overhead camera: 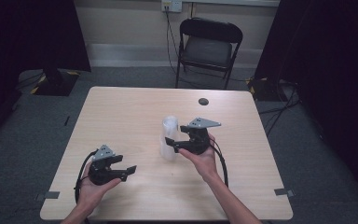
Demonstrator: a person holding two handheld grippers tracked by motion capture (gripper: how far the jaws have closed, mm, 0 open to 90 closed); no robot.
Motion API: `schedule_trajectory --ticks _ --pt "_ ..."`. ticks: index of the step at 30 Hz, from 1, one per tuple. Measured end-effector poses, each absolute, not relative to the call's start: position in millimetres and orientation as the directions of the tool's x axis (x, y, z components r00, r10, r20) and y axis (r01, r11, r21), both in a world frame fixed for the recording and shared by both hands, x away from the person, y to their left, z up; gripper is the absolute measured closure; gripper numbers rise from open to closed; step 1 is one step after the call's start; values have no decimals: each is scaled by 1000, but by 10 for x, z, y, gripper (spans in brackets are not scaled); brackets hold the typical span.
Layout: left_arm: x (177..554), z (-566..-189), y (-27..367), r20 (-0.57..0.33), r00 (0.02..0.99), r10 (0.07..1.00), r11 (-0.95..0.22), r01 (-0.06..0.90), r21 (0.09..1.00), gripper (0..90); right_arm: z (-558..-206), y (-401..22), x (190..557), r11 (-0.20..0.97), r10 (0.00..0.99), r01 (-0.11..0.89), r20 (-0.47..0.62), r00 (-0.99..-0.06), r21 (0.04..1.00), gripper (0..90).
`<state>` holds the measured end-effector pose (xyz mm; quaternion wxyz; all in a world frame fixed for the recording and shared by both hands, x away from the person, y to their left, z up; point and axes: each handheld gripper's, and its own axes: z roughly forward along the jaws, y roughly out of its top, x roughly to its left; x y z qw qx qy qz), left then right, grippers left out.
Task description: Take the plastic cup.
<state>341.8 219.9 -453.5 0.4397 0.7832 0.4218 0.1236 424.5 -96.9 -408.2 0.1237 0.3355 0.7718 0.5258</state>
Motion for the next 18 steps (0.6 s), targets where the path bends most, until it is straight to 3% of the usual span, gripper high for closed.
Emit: schedule_trajectory --ticks 18 --pt "3416 -4548 2205 -164 602 781 -259 552 793 239 -4119 -750 4423 235 640 364 138 -756 901 197"
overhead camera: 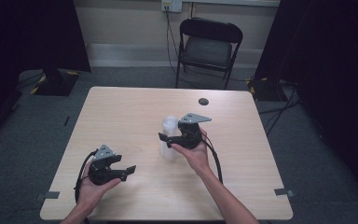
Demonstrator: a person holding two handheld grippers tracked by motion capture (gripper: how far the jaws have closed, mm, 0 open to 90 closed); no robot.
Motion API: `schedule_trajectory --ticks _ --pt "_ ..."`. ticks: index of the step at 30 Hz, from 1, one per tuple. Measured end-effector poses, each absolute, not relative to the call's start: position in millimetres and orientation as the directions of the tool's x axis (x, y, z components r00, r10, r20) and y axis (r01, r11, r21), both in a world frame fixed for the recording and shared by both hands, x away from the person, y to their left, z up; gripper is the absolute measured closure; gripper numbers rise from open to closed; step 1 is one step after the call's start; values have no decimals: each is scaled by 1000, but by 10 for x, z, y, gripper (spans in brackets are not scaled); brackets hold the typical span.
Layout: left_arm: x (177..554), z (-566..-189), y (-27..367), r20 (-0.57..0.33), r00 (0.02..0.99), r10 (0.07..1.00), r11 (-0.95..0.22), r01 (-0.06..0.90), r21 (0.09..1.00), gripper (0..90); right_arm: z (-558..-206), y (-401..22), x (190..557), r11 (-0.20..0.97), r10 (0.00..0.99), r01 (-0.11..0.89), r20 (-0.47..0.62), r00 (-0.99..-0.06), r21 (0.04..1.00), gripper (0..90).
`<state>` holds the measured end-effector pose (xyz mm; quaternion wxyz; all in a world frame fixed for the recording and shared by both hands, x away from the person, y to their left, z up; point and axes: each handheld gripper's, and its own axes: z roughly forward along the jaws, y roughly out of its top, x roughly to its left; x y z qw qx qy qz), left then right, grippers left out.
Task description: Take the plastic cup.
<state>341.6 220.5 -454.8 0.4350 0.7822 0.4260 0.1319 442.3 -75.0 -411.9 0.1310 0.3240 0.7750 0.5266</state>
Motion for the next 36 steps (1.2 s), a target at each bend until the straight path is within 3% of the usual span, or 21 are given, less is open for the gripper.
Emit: schedule_trajectory --ticks 13,36 --pt "3418 -4547 2212 -150 598 787 -269 552 789 250 -4157 -714 4453 253 640 360 124 -758 898 303" --pt "3439 -4564 2231 -164 589 791 -259 565 783 254 -4060 -712 4484 213 649 348 134 -749 913 309"
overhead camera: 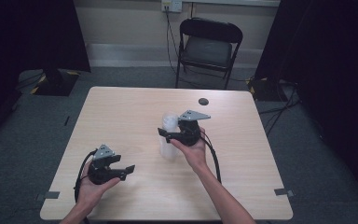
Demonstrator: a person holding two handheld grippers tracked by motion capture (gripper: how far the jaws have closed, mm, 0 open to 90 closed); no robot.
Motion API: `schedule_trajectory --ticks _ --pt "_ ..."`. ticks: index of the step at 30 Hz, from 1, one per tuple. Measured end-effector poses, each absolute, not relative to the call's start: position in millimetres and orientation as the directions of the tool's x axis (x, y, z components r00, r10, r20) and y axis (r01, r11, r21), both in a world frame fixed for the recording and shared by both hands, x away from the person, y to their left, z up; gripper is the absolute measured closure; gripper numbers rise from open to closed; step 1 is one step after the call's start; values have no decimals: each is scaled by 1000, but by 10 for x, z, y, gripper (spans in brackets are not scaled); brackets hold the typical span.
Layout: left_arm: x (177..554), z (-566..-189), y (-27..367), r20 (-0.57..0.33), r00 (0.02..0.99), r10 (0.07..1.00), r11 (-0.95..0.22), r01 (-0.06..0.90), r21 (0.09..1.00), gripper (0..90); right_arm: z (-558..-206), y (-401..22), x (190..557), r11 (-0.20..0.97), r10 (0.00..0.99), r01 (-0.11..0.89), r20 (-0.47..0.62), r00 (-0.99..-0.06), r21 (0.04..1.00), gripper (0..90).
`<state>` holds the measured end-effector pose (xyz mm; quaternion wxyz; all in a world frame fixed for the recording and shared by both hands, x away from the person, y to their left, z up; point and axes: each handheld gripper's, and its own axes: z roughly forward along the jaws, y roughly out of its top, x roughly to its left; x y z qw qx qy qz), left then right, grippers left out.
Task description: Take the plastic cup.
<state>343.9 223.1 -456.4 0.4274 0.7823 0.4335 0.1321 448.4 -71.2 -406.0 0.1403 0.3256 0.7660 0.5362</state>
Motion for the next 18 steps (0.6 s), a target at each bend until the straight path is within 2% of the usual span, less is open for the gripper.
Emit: schedule_trajectory --ticks 18 --pt "3445 -4584 2218 -151 586 796 -266 564 782 251 -3925 -734 4492 175 644 328 143 -751 928 323"
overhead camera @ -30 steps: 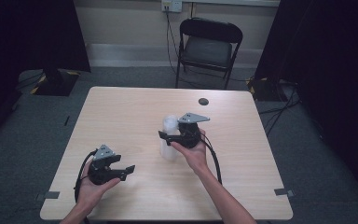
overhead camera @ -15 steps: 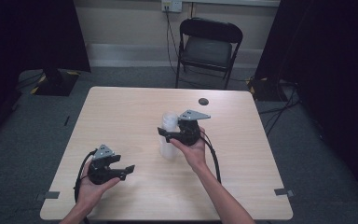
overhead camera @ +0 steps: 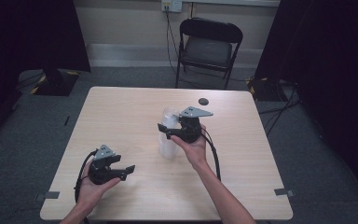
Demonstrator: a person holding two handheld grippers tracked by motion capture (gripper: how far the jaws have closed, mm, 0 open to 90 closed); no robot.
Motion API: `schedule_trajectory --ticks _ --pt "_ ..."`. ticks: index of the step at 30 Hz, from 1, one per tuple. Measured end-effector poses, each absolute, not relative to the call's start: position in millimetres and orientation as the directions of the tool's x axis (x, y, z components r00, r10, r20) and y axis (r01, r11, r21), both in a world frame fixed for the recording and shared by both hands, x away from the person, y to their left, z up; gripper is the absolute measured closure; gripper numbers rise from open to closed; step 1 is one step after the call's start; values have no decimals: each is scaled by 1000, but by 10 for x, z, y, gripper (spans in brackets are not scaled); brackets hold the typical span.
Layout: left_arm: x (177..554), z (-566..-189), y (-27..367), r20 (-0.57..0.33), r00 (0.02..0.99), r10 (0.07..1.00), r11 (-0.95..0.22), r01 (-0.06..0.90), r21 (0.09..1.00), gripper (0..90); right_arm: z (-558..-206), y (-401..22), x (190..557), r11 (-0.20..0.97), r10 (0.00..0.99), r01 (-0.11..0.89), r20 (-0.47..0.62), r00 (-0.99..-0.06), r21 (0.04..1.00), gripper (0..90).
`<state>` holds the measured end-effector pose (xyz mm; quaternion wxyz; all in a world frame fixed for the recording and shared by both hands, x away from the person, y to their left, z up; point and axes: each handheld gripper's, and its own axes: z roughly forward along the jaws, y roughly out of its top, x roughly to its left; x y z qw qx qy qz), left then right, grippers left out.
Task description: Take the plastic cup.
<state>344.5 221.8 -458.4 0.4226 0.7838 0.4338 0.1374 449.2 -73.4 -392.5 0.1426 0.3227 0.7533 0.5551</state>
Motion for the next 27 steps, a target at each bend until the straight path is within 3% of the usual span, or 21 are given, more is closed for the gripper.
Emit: schedule_trajectory --ticks 15,19,27 --pt "3458 -4597 2219 -160 583 797 -264 574 775 256 -3801 -792 4493 151 648 320 151 -746 935 330" --pt "3477 -4627 2211 -211 574 791 -237 606 759 255 -3722 -782 4511 145 646 323 158 -746 935 334" --pt "3466 -4617 2218 -191 574 796 -245 594 766 255 -3642 -850 4502 102 631 313 182 -754 944 351"
